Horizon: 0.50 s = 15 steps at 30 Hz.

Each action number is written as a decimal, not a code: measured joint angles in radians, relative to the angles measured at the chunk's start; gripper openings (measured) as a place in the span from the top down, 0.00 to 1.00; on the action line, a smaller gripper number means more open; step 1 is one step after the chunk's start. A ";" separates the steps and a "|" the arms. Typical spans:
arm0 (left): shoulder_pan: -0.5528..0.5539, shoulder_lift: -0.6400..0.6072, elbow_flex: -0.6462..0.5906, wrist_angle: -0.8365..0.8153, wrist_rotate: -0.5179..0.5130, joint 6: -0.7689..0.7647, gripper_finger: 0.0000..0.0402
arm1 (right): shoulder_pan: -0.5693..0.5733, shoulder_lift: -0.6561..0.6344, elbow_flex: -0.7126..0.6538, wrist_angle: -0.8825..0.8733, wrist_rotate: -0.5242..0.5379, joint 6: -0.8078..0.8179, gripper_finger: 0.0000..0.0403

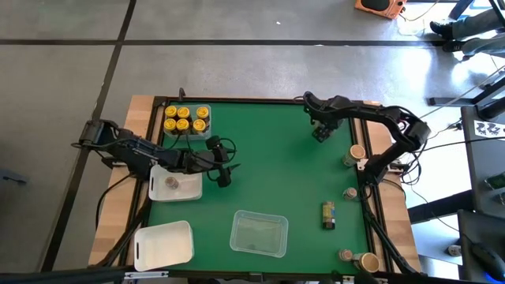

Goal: Sort spices by type
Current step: Put the brown spice bottle into the top white bin

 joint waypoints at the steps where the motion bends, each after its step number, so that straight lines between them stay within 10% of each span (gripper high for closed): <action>1: 0.000 0.000 0.000 0.000 0.000 0.001 0.36 | -0.009 0.007 0.000 0.000 0.000 0.005 0.15; 15: 0.000 0.000 0.000 0.000 0.000 0.002 0.36 | -0.053 0.031 -0.001 0.022 -0.135 -0.024 0.15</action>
